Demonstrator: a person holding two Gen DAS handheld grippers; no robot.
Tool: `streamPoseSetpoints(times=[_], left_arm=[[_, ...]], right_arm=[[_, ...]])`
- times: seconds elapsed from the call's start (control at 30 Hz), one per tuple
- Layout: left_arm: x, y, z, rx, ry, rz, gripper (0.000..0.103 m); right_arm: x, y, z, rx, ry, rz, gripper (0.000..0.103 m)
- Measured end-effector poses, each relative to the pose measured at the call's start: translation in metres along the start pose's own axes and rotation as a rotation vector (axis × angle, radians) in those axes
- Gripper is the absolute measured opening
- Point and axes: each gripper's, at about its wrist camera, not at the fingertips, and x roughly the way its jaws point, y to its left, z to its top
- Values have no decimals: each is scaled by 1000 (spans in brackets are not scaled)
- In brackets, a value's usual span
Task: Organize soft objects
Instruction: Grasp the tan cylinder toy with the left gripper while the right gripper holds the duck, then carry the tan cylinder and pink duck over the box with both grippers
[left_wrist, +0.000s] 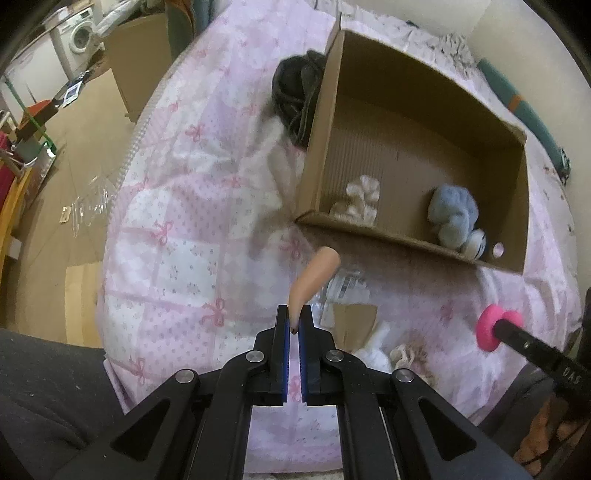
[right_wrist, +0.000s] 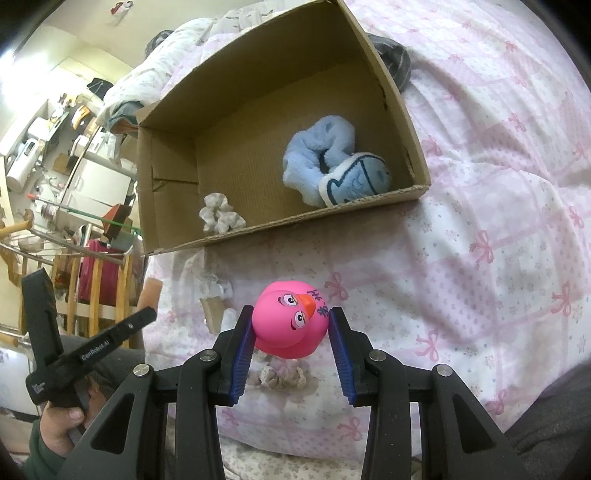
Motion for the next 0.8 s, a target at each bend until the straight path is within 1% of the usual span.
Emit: streamPoseSetpoints(times=[0.4,0.8], left_arm=[[-8,-2,3,-15,-67,-23,4],[-26,-6,5,-5,-154,-38,4]], right_arm=[[-7,6,1,-32,-28,23,41],[-27,23,0,-103,-111,93,42]])
